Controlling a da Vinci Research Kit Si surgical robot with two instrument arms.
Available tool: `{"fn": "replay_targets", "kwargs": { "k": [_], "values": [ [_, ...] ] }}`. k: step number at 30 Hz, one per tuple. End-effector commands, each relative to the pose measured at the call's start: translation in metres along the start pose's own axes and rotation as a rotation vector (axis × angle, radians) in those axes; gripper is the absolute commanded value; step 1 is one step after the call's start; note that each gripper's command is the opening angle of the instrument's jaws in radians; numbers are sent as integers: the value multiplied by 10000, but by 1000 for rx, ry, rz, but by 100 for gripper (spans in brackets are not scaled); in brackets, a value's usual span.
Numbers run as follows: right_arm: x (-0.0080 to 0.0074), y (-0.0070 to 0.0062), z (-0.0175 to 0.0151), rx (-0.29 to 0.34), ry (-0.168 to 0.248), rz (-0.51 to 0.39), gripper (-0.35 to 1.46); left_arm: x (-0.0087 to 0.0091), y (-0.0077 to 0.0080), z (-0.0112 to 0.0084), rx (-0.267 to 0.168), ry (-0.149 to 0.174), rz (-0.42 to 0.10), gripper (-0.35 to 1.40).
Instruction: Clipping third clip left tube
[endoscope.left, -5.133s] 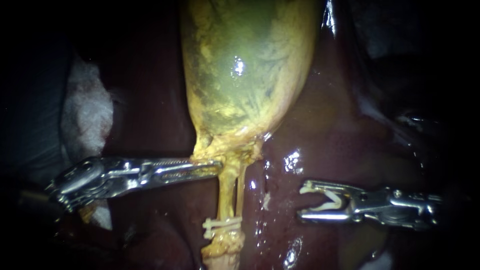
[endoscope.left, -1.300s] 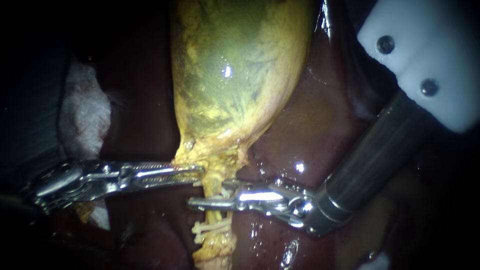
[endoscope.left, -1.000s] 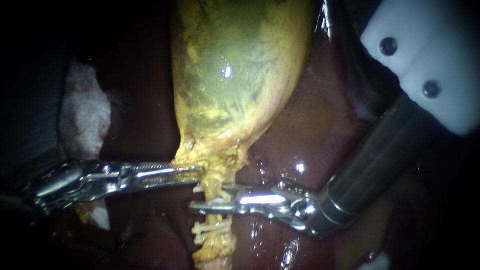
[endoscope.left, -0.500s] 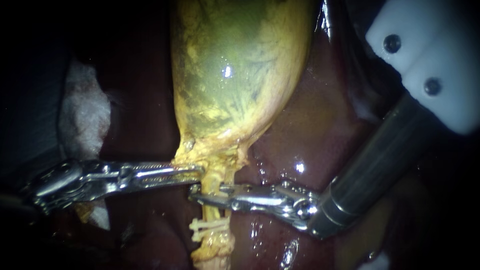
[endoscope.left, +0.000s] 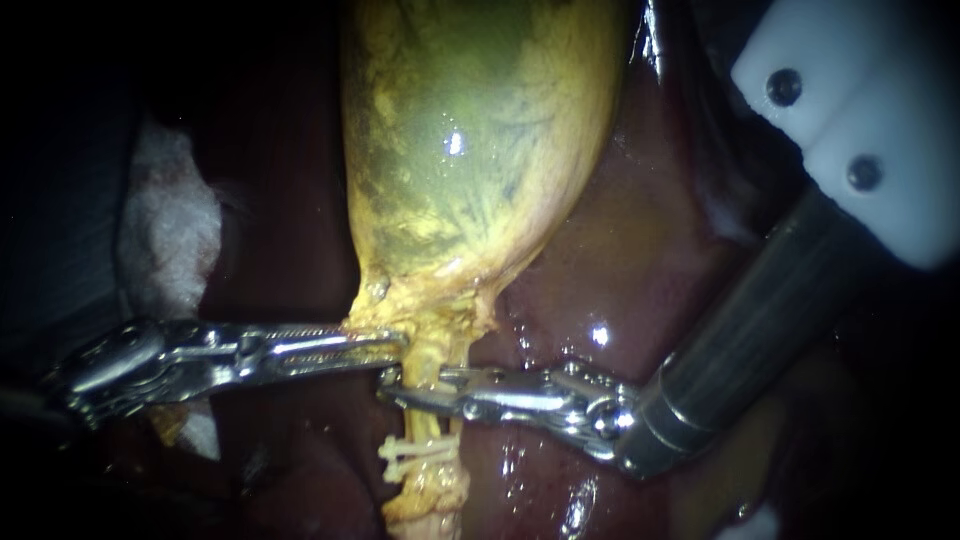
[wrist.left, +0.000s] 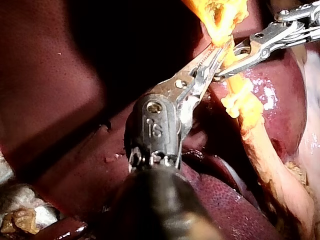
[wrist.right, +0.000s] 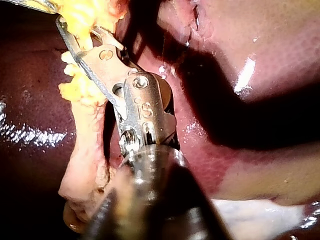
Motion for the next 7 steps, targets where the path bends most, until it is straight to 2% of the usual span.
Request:
{"fn": "replay_targets", "kwargs": {
  "k": [1, 7],
  "values": [
    [0, 0, 0, 0, 0, 0, -34, 0, 0, 0, 0, 0, 0, -35],
    [0, 0, 0, 0, 0, 0, -34, 0, 0, 0, 0, 0, 0, -35]
  ]
}}
